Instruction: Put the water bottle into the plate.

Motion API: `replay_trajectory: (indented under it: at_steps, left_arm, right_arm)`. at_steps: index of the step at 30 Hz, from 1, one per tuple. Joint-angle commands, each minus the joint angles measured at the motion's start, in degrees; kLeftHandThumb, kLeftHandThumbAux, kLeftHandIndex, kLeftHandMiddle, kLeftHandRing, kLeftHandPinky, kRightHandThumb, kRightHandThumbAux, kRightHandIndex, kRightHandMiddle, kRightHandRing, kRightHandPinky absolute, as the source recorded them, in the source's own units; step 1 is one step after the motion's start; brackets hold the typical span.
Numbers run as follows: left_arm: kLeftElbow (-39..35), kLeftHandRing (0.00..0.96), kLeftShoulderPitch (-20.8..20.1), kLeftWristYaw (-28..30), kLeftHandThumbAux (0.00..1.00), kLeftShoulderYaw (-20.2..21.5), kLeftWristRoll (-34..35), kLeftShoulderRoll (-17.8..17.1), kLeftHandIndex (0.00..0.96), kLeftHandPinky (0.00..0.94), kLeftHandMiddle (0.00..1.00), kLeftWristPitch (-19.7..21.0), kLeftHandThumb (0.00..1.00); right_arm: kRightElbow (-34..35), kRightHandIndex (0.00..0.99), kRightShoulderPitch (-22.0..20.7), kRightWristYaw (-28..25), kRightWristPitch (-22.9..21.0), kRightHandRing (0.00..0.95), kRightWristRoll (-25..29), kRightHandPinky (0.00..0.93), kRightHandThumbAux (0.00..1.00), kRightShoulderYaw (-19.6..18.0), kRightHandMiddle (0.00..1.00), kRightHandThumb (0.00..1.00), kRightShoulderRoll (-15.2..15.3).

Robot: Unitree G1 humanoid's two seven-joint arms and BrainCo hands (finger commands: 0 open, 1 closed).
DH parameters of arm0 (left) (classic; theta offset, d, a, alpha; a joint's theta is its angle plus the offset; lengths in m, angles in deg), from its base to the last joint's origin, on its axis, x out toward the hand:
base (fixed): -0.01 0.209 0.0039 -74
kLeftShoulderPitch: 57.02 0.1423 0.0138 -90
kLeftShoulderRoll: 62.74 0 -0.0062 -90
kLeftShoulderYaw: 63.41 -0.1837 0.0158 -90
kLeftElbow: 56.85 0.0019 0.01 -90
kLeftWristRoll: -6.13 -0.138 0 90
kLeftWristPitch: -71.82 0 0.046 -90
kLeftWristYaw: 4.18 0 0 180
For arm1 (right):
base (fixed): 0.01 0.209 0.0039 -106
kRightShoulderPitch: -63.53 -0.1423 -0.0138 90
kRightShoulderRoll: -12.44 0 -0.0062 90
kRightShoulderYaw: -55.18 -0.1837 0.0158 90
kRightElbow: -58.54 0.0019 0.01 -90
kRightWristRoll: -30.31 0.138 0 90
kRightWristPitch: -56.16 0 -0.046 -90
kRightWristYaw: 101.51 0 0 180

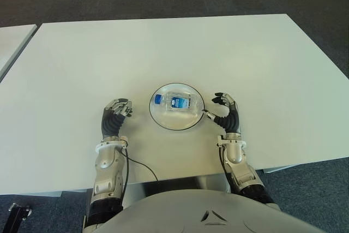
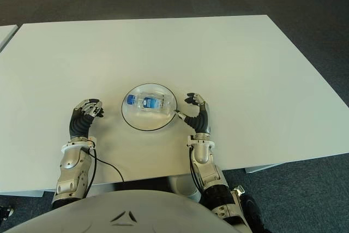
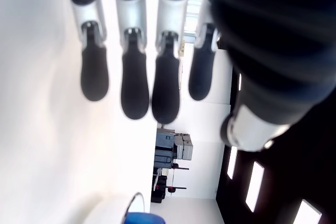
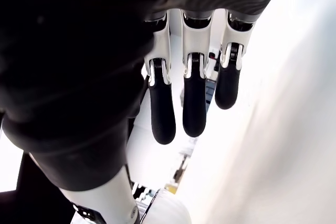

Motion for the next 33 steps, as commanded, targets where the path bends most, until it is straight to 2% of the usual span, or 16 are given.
replay_trajectory:
  at_steps: [1, 12, 26, 33]
  left_arm:
    - [-0.2, 0.569, 0.1, -0.1, 0.714, 0.0, -0.1, 0.2, 0.431, 0.55, 0.585, 1.2, 0.705]
    - [0.0, 0.559, 0.0, 0.1, 0.714, -0.3, -0.3, 0.1, 0.431, 0.548, 0.573, 1.1, 0.705]
    - [0.1, 0.567, -0.1, 0.2, 0.714, -0.4, -0.4, 0.0, 0.431, 0.558, 0.586, 0.7, 0.705]
    - [0.4, 0.579, -0.3, 0.2, 0.714, -0.3, -0.8, -0.4, 0.432, 0.566, 0.594, 0.8, 0.705]
  right_arm:
    - [-1.0, 0.308, 2.1, -0.9, -2.2, 0.426, 0.3, 0.331, 0.96, -0.4, 0.475, 0.423, -0.1]
    - [-0.8, 0.317, 2.0, -1.5, -2.0, 0.418, 0.4, 0.309, 0.971, -0.8, 0.471, 0.405, -0.3]
    - [-0.8, 0.335, 1.5, -2.2, -2.8, 0.424, 0.5, 0.325, 0.977, -1.2, 0.476, 0.4, -0.5]
    - [-1.1, 0.34, 0.2, -6.4, -4.8, 0.401, 2.6, 0.291, 0.985, -1.4, 0.462, 0.432, 0.1]
